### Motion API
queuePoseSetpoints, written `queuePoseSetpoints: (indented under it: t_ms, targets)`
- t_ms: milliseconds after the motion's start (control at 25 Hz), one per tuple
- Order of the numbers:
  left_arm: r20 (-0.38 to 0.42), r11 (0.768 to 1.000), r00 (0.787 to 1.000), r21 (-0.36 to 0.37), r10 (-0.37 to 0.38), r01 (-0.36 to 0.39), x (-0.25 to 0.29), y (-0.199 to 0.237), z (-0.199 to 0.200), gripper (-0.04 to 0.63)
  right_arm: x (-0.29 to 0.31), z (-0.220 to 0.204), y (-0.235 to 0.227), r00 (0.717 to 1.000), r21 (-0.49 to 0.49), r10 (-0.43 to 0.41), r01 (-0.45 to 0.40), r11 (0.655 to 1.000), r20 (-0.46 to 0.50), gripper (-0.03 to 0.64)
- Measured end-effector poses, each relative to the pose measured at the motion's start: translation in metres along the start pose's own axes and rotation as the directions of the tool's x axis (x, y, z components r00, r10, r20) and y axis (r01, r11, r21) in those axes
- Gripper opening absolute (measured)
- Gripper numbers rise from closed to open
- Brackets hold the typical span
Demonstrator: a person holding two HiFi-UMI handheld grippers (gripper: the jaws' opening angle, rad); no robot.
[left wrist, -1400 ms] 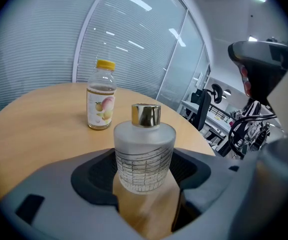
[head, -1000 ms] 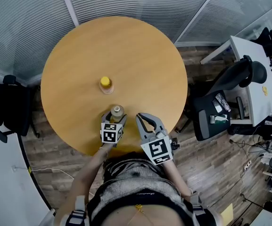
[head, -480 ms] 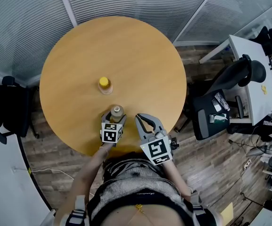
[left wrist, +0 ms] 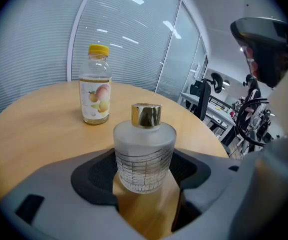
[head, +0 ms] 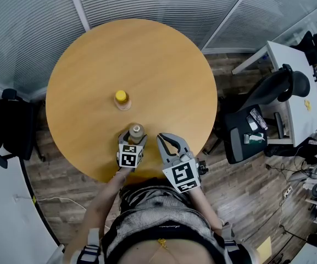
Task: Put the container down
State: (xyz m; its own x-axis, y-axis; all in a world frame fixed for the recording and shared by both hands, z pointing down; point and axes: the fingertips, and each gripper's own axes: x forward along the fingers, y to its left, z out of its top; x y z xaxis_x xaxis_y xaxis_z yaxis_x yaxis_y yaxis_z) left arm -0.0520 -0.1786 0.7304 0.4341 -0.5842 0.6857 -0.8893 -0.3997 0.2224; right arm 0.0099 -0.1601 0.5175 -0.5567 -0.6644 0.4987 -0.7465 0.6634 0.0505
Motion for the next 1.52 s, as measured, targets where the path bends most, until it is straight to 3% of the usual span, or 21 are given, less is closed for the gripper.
queuePoseSetpoints:
  t_ms: [840,1520]
  targets:
    - [-0.012,1.000,1.000,0.015,0.004,-0.004,-0.004,-0.001,-0.010,0.327,0.000,-0.002,0.003,1.000,-0.003,0.004,-0.004,1.000,-0.005,0.025]
    - [-0.019,0.994,0.999,0.101,0.032,-0.030,-0.004,-0.004,-0.013,0.327,-0.002,-0.004,0.004,1.000,-0.004,0.003,-0.003,1.000,-0.004,0.025]
